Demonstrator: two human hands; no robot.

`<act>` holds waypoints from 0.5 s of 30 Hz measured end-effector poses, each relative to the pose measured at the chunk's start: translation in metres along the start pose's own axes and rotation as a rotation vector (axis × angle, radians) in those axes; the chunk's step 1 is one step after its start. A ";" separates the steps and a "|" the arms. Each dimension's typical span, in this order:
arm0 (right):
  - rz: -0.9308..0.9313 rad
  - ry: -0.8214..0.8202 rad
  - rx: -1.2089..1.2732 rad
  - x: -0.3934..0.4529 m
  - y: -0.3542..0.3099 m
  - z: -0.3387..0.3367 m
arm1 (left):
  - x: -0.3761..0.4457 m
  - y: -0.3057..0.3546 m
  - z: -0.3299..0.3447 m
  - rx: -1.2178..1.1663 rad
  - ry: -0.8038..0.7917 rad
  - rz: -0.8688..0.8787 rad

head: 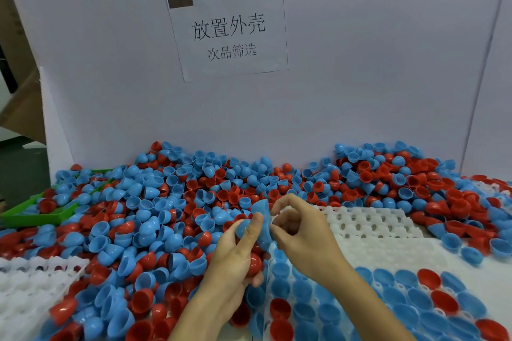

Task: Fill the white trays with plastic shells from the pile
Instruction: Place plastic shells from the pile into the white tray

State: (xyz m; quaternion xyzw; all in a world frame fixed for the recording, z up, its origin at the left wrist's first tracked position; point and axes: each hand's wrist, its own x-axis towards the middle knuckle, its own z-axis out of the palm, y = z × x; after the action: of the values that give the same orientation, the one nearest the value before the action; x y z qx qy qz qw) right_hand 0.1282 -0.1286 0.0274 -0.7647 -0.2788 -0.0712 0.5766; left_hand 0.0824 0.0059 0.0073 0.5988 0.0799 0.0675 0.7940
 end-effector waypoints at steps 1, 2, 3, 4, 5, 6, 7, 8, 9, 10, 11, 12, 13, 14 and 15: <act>0.011 0.008 0.038 0.000 0.000 -0.002 | 0.000 0.001 0.001 -0.022 0.005 -0.006; 0.016 0.012 0.060 -0.001 0.000 -0.003 | 0.000 0.002 0.001 -0.041 0.015 -0.016; 0.019 0.015 0.071 -0.001 0.001 -0.004 | 0.000 0.003 0.001 -0.060 0.024 -0.026; 0.021 0.018 0.072 -0.001 0.000 -0.005 | 0.000 0.003 0.000 -0.077 0.031 -0.035; 0.022 0.020 0.066 -0.001 0.000 -0.006 | -0.001 0.003 0.000 -0.093 0.035 -0.041; 0.020 0.024 0.053 0.000 0.000 -0.006 | -0.001 0.004 -0.001 -0.103 0.033 -0.044; 0.017 0.027 0.041 0.000 0.001 -0.006 | -0.002 0.004 -0.001 -0.106 0.027 -0.044; 0.011 0.029 0.032 0.000 0.001 -0.005 | -0.002 0.004 -0.001 -0.101 0.017 -0.042; 0.006 0.032 0.032 0.000 0.001 -0.004 | -0.003 0.005 -0.001 -0.092 0.007 -0.041; 0.000 0.037 0.037 0.000 0.001 -0.003 | -0.004 0.005 -0.001 -0.081 -0.003 -0.043; -0.007 0.043 0.042 0.000 0.001 -0.002 | -0.004 0.005 0.000 -0.070 -0.009 -0.051; -0.014 0.054 0.043 0.000 0.001 -0.002 | -0.004 0.005 0.001 -0.064 -0.014 -0.061; -0.019 0.067 0.043 0.000 0.001 -0.001 | -0.005 0.005 0.001 -0.061 -0.019 -0.071; -0.021 0.079 0.042 0.000 0.002 0.000 | -0.004 0.005 0.001 -0.057 -0.026 -0.077; -0.019 0.090 0.045 0.001 0.002 0.001 | -0.005 0.005 0.001 -0.049 -0.036 -0.082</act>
State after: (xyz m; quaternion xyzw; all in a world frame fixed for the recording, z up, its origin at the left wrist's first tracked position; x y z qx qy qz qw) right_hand 0.1298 -0.1280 0.0254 -0.7448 -0.2614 -0.1048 0.6049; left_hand 0.0781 0.0052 0.0122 0.5765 0.0886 0.0259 0.8119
